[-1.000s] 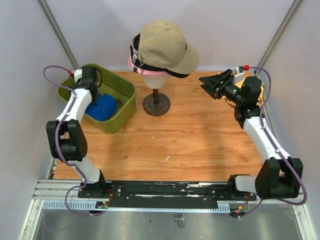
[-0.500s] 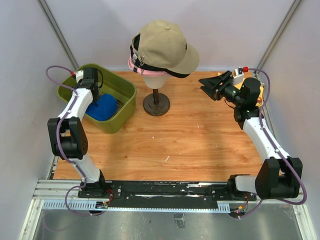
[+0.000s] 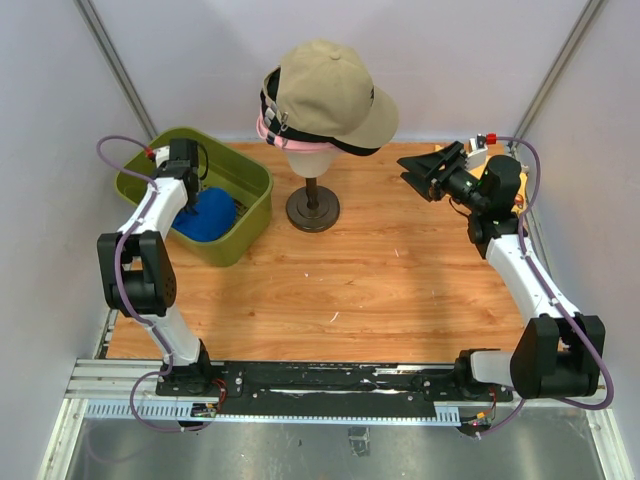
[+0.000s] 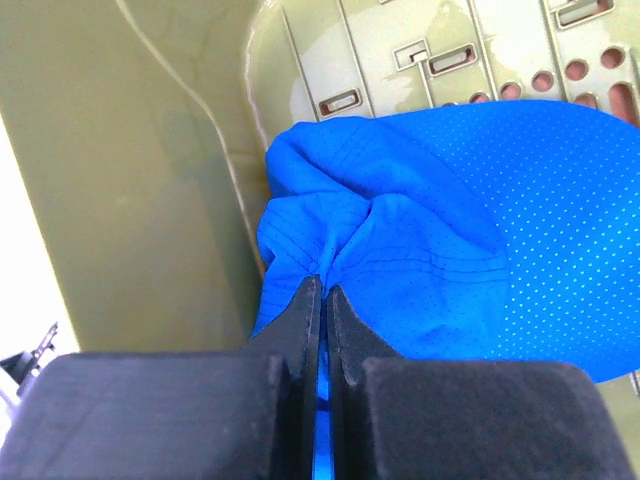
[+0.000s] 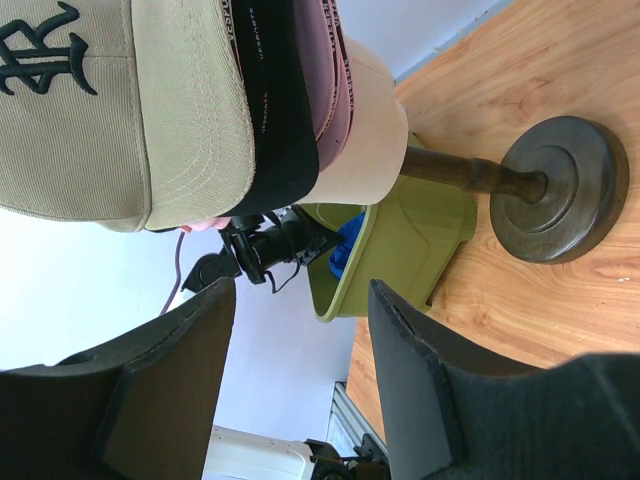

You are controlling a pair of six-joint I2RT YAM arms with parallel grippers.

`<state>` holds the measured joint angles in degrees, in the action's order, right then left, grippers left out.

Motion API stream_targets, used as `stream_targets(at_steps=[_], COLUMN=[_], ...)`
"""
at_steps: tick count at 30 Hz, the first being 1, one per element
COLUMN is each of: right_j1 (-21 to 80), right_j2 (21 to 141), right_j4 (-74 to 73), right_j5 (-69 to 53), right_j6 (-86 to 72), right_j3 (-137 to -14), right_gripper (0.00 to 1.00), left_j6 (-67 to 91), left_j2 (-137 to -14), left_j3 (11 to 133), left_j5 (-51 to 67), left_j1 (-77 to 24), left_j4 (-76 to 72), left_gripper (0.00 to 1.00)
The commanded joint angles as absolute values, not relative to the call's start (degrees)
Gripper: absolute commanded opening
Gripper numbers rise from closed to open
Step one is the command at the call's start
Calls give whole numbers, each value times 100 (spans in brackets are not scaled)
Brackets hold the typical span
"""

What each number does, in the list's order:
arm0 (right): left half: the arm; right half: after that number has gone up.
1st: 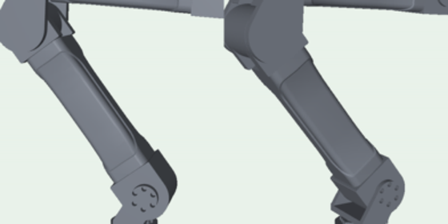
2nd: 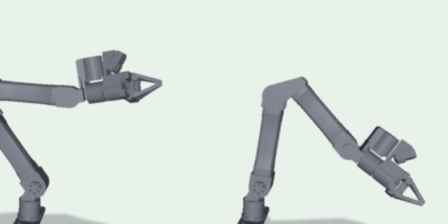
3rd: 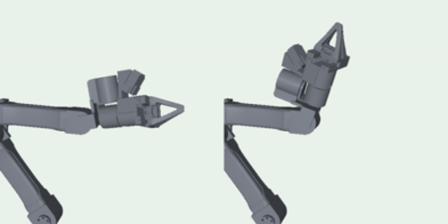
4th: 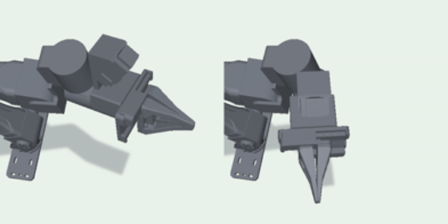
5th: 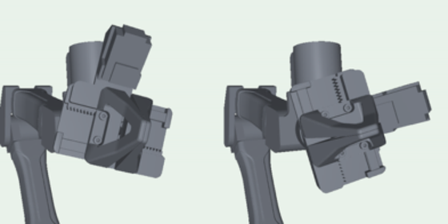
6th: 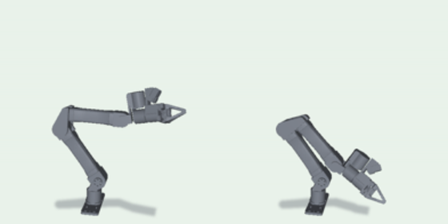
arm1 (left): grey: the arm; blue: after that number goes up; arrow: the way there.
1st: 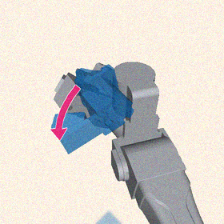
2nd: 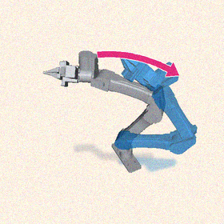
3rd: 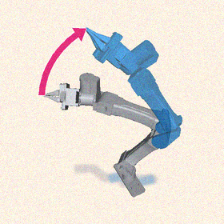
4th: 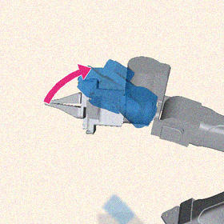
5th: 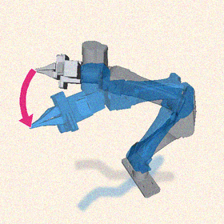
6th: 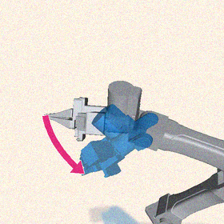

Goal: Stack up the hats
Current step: Pick up the hat from the bin.

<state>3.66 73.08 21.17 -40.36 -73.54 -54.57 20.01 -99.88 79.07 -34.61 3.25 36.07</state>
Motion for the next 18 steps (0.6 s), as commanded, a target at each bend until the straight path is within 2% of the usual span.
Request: stream_targets(at_steps=[1, 6, 11, 18], right_j1=[461, 502, 549, 576], right_j2=[7165, 7069, 6918, 6757], right_j4=[2197, 1878, 1486, 1077], right_j5=[-3975, -3830, -3553, -3241], right_j6=[-7296, -7101, -6803, -6383], right_j3=[-5521, -5821, -6082, -6539], right_gripper=[57, 57, 57, 57], left_j6=[2257, 2771, 3530, 4162], left_j2=[-9769, -9358, -8422, -7788], left_j3=[8188, 8505, 8136, 8291], left_j5=[-3371, -3323, -3049, -2758], left_j1=[308, 308, 308, 307], left_j4=[3641, 3736, 3053, 2767], left_gripper=[1, 1, 1, 1])
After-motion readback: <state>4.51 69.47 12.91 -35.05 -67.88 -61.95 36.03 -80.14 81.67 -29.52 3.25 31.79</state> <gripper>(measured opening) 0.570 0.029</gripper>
